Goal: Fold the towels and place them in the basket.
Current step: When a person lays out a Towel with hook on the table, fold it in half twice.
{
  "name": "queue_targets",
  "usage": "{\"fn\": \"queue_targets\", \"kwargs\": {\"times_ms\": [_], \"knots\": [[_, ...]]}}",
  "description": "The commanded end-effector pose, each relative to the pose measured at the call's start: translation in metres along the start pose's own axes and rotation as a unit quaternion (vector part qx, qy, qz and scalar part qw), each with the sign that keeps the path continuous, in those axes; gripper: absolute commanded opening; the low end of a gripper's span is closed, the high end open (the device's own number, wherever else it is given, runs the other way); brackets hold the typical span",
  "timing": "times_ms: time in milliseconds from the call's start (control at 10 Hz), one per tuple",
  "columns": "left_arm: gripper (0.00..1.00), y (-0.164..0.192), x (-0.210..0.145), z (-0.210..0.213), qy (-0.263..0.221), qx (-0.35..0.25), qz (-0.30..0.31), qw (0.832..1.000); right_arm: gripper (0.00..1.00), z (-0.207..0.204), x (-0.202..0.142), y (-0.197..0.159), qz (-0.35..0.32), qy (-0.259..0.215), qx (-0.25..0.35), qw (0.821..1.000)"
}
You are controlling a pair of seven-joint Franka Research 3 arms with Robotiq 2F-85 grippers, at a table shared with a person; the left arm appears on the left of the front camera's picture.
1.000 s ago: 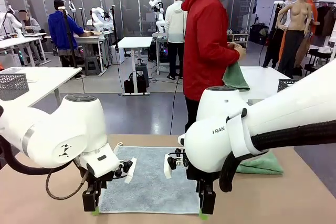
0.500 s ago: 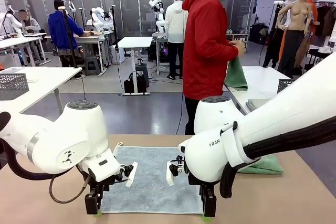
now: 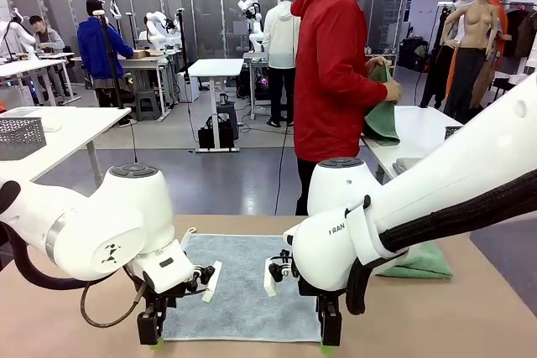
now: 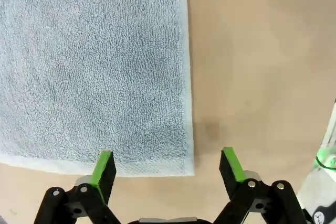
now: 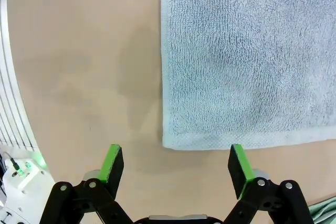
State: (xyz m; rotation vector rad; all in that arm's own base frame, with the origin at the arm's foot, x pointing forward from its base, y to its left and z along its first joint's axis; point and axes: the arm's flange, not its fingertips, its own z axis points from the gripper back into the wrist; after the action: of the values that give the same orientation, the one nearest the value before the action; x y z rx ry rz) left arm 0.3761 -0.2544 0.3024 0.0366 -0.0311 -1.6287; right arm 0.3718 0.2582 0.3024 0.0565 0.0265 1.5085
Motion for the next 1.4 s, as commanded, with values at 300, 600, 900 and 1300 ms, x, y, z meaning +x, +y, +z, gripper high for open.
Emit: {"fn": "queue_targets", "kwargs": {"times_ms": [300,600,900,1300], "knots": [[1.00,-0.0027,-0.0077,-0.0121,0.000,-0.007,0.005,1.000,1.00,-0.0050,0.0078,-0.0073,-0.010,0.001,0.003,1.000],[0.80,-0.0008,-0.0074,-0.0136,0.005,0.004,0.008,1.000,1.00,-0.0087,0.0068,-0.0096,-0.010,0.002,0.007,1.000],[0.80,0.0002,-0.0069,-0.0121,0.000,0.005,0.011,1.000,0.80,-0.0116,0.0044,-0.0101,-0.011,0.001,0.007,1.000],[0.64,-0.0009,-0.0057,-0.0107,0.006,0.027,0.009,1.000,0.65,-0.0115,0.0044,-0.0097,-0.014,0.004,-0.003,1.000]]}}
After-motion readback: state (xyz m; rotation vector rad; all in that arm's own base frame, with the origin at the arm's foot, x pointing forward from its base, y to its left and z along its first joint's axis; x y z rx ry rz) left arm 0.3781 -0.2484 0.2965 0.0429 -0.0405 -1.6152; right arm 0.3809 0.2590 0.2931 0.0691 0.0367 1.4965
